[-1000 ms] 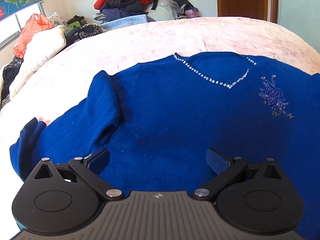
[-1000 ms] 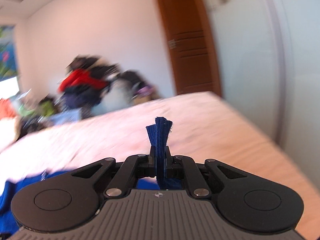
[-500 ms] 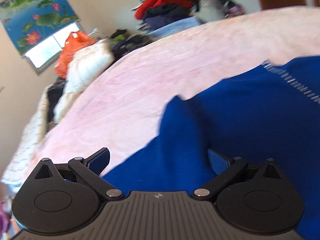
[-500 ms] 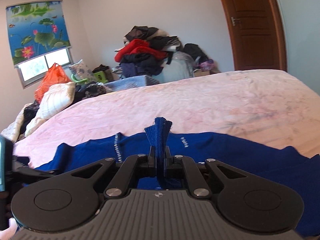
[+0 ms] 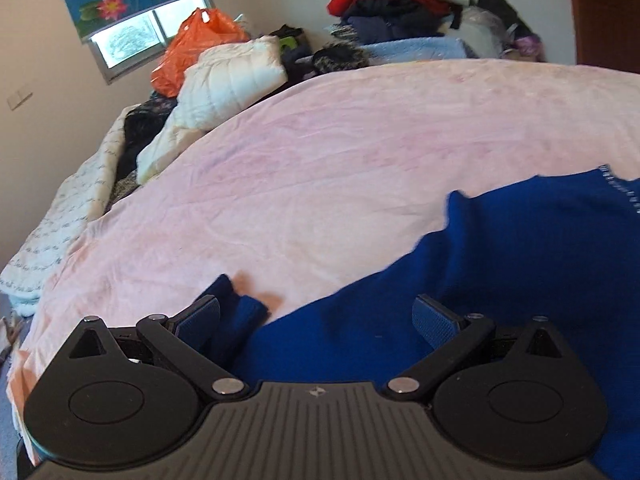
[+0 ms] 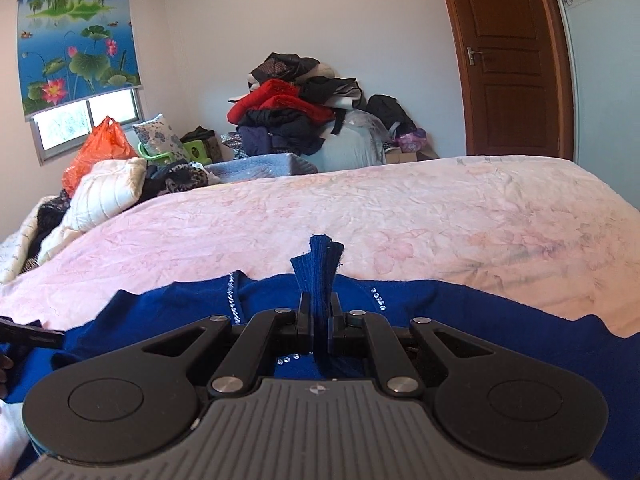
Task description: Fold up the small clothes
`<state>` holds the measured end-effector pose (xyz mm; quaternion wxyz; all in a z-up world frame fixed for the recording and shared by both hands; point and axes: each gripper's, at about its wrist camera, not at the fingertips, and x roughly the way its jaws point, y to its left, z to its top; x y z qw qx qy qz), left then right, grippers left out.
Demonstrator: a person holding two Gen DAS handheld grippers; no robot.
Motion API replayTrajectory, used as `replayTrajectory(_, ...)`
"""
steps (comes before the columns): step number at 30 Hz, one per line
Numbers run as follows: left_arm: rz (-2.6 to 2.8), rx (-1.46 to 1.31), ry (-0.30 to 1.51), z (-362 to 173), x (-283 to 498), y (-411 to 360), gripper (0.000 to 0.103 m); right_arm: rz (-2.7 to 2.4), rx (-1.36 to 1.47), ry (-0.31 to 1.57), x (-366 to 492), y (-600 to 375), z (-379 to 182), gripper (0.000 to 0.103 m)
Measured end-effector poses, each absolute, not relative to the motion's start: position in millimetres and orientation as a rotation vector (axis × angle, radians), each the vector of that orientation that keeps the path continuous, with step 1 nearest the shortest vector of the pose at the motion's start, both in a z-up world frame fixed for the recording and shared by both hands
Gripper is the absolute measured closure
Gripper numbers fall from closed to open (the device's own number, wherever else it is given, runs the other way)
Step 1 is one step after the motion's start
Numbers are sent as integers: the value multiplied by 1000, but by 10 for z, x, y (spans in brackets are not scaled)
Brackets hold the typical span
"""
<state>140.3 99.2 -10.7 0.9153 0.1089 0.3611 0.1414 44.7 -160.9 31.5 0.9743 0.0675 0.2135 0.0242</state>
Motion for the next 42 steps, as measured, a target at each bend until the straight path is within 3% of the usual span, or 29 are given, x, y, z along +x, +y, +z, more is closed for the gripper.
replayTrajectory(10, 14, 248, 717, -59, 979, 279, 0, 42, -3, 394, 608, -1262, 456, 92)
replayTrajectory(42, 94, 154, 783, -167, 834, 896, 0, 274, -130, 418, 1043, 10, 322, 92)
